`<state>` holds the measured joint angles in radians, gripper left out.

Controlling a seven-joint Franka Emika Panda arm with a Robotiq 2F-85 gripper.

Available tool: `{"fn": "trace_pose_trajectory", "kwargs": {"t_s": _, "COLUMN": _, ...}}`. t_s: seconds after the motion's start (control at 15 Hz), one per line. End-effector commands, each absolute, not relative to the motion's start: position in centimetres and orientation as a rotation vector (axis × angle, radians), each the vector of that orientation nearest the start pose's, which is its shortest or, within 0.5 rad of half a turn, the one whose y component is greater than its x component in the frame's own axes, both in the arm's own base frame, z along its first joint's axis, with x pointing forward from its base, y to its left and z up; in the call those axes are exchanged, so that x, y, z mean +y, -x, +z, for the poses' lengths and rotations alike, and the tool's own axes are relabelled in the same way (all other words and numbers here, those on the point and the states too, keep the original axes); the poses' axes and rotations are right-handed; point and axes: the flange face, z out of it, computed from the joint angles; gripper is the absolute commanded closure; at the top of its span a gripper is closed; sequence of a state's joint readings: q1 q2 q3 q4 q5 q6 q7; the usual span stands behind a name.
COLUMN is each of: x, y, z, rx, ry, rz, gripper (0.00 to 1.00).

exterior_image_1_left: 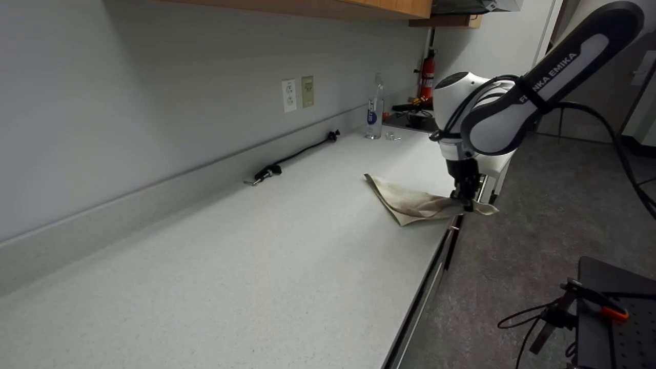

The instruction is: Fold the towel

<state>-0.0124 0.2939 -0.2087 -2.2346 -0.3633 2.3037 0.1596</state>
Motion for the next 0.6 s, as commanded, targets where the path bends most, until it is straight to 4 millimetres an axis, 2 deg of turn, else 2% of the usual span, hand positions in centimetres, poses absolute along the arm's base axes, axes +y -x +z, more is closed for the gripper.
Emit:
{"fn": "trace_pose_trajectory", "kwargs": {"t_s": 0.0, "x": -11.9, "y": -50.9, "z": 26.7, "rx": 0.149, "ry": 3.450, "rz": 0.314, "gripper": 0.99}}
{"fn": "trace_pose_trajectory", "kwargs": {"t_s": 0.27, "x": -10.6, "y": -53.4, "z": 30.6, "rx": 0.116, "ry": 3.470, "rz": 0.130, "gripper": 0.99}}
{"fn": "trace_pose_trajectory", "kwargs": {"t_s": 0.53, "x": -8.5, "y": -56.1, "z": 32.8, "rx": 0.055, "ry": 3.450, "rz": -0.037, "gripper": 0.99}}
